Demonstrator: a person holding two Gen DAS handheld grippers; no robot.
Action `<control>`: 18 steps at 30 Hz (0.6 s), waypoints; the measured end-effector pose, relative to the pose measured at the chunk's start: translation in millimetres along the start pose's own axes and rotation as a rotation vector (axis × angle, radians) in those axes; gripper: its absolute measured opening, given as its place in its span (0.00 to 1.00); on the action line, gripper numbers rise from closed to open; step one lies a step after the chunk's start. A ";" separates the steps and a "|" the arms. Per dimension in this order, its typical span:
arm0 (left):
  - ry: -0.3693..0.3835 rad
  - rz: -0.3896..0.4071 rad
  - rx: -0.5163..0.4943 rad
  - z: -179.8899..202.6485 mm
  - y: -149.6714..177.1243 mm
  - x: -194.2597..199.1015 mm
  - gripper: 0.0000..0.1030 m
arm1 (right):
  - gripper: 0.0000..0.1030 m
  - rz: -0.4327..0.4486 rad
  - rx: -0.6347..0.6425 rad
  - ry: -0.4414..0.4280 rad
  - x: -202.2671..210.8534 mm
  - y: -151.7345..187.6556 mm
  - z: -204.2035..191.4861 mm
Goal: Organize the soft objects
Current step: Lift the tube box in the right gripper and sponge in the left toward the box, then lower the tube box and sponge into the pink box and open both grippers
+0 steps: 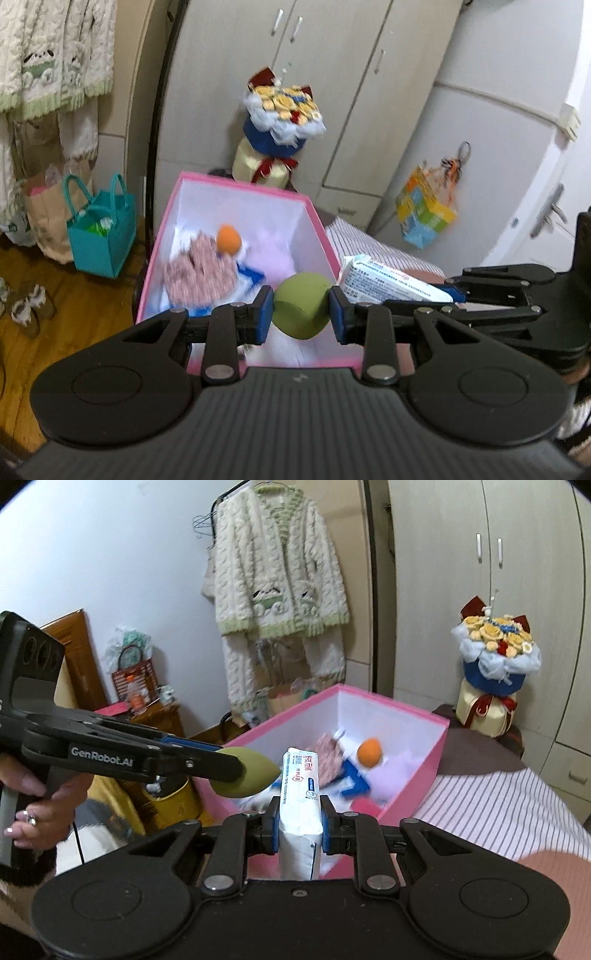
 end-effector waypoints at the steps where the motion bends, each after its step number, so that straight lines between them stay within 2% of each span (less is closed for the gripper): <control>1: -0.016 0.004 -0.003 -2.3 -5.1 -9.6 0.30 | 0.22 0.004 0.001 0.011 -7.8 -4.3 3.8; 4: -0.075 0.005 -0.032 -7.1 -17.8 -40.3 0.30 | 0.22 0.015 0.016 0.067 -32.1 -13.9 15.0; 7: -0.156 -0.034 -0.111 -9.1 -21.4 -77.0 0.30 | 0.22 0.016 0.028 0.121 -55.9 -20.3 29.6; 9: -0.165 -0.081 -0.122 -14.0 -22.3 -97.7 0.30 | 0.22 0.006 0.036 0.162 -69.0 -21.5 38.4; 11: -0.161 -0.125 -0.110 -20.5 -23.8 -115.0 0.30 | 0.22 -0.014 0.027 0.162 -81.0 -22.6 46.3; 13: -0.193 -0.153 -0.103 -27.3 -24.7 -129.6 0.30 | 0.22 -0.041 0.031 0.136 -93.9 -23.1 49.9; 15: -0.210 -0.170 -0.102 -31.7 -25.2 -139.6 0.30 | 0.22 -0.067 0.080 0.135 -106.9 -21.5 48.3; 18: -0.211 -0.216 -0.027 -44.3 -26.6 -151.8 0.30 | 0.22 -0.099 0.134 0.130 -127.5 -18.0 47.2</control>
Point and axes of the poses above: each gripper's, at about its wrist camera, not at the fingertips, and x roughly against the way its jaws point, z to its right, y to its underside, the point moved 1 cm from there along -x, roughly the way its jaws point, and after that the axes turned 11 degrees about z, right-handed, at the moved point
